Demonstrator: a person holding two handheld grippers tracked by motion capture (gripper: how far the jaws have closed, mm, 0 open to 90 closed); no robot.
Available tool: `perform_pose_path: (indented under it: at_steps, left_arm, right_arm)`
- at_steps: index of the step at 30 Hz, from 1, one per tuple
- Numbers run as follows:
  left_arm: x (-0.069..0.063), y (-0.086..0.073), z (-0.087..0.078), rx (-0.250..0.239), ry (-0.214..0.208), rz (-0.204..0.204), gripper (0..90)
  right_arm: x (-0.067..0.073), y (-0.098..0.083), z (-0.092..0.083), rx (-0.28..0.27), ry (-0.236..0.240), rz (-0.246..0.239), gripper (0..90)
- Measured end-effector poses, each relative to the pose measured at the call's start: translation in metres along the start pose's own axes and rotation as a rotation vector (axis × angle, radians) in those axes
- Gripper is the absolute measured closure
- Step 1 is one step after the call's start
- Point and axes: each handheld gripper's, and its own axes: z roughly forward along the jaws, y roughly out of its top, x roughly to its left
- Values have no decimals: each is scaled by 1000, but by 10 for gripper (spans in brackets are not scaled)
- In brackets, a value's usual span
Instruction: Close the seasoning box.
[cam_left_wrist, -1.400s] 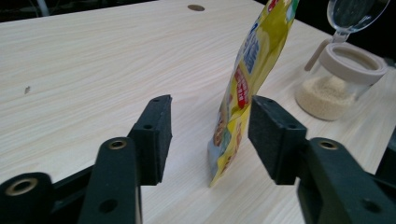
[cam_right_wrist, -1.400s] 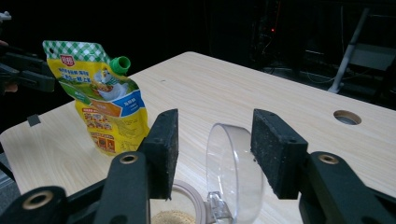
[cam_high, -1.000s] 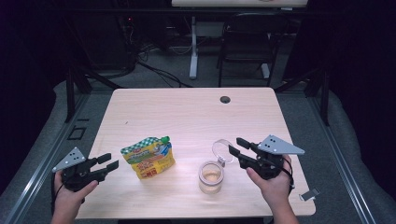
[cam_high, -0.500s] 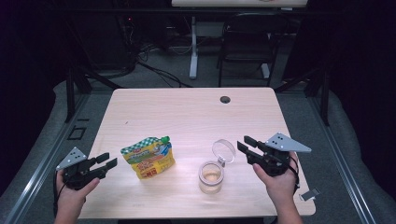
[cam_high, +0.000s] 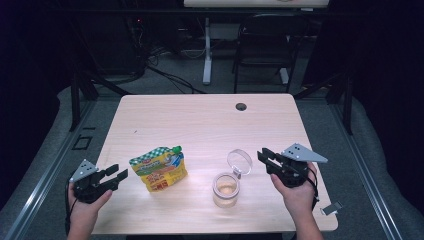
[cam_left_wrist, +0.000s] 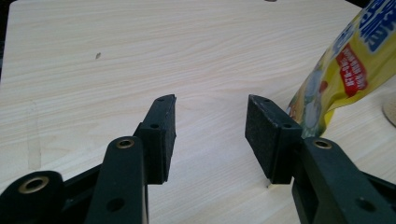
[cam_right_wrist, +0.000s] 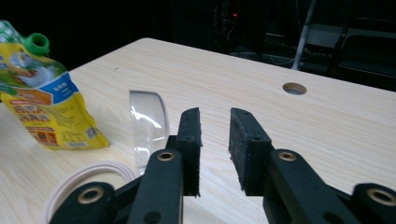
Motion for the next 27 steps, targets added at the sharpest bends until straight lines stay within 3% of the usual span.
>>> perform_pose_path:
  at_steps: [5, 16, 27]
  left_arm:
    - [-2, -2, 5, 16, 3, 16, 530]
    - [-8, -5, 15, 29, 35, 14, 505]
    - [-10, -5, 18, 40, 18, 16, 507]
  right_arm:
    - [-1, -5, 5, 18, -14, -4, 792]
    - [-2, -14, 14, 53, 1, -2, 894]
    - [4, -16, 19, 69, 22, -11, 900]
